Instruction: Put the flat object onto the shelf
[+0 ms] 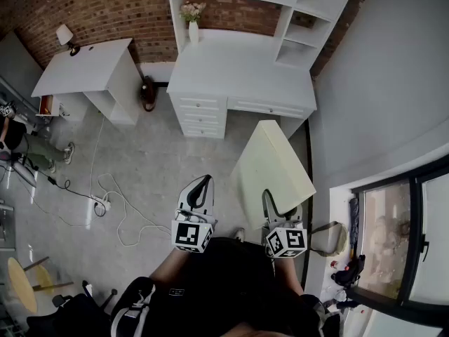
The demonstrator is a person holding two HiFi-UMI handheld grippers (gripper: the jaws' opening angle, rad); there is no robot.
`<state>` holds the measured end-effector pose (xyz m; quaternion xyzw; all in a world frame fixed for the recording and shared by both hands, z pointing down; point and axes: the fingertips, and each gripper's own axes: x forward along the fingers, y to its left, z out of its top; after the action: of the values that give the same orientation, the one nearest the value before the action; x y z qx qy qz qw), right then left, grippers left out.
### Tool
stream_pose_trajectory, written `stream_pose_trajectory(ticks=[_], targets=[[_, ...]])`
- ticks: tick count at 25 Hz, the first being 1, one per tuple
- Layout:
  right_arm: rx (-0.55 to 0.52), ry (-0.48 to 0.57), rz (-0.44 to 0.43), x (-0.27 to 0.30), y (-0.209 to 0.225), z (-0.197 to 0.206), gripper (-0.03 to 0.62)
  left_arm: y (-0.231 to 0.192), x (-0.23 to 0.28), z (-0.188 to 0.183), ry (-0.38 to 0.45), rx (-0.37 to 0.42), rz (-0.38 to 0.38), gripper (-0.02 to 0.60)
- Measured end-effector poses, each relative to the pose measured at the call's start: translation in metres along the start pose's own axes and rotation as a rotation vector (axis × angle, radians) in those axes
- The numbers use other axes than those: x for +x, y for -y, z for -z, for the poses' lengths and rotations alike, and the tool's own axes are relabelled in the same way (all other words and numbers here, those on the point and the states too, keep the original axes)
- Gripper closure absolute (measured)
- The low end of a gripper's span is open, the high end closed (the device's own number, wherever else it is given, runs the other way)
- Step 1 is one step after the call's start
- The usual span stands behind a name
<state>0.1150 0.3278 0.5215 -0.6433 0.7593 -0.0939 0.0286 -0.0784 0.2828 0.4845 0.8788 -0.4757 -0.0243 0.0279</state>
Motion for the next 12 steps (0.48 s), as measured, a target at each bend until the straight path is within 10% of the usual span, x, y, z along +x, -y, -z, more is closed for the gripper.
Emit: stream_pose_trajectory(ticks=[12], targets=[[-0.001,0.003,0.006,0.0011,-0.0077,0.0,0.304,-0.0045,-0.0033,0.001,-0.006,-0.023,0.016,0.571]])
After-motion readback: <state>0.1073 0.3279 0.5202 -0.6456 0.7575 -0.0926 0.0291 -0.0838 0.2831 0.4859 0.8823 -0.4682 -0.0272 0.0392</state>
